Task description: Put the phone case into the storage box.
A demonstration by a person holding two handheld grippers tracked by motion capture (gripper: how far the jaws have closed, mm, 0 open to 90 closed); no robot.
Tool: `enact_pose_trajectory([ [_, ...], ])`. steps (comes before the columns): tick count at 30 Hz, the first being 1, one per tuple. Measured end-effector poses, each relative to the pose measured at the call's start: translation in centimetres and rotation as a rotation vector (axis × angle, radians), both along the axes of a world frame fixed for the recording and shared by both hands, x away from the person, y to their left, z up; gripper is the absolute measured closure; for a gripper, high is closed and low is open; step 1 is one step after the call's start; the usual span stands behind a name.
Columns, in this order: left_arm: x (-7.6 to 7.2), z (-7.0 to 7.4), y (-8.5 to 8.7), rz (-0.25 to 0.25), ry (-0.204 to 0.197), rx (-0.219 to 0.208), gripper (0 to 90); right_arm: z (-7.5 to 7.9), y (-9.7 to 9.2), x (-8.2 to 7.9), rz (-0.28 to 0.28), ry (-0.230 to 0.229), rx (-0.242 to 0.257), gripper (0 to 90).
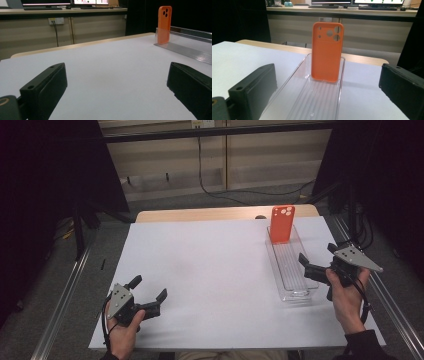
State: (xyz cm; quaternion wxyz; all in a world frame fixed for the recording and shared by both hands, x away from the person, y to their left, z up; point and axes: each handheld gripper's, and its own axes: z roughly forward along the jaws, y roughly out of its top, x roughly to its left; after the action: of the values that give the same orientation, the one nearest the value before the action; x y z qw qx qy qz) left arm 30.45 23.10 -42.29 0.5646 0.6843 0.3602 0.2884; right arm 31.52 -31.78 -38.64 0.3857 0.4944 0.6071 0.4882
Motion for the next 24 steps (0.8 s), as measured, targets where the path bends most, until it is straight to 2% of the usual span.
enact_pose_trajectory([
  [7, -0.1, 0.0, 0.1, 0.012, 0.005, -0.013, 2.9, -0.8, 0.5, -1.5, -0.011, -0.004, 0.002, 1.3],
  [9, -0.2, 0.0, 0.2, 0.009, 0.009, -0.030, 2.9, -1.0, 0.6, -2.0, -0.008, -0.013, 0.010, 1.3],
  [17, -0.5, 0.1, 0.3, 0.009, 0.010, -0.018, 2.9, -1.9, 0.7, -3.8, -0.012, -0.024, 0.025, 1.3],
  [24, -0.9, 0.0, 0.5, 0.033, 0.013, -0.027, 3.0, -2.2, 1.2, -5.3, -0.012, -0.038, 0.027, 1.1],
])
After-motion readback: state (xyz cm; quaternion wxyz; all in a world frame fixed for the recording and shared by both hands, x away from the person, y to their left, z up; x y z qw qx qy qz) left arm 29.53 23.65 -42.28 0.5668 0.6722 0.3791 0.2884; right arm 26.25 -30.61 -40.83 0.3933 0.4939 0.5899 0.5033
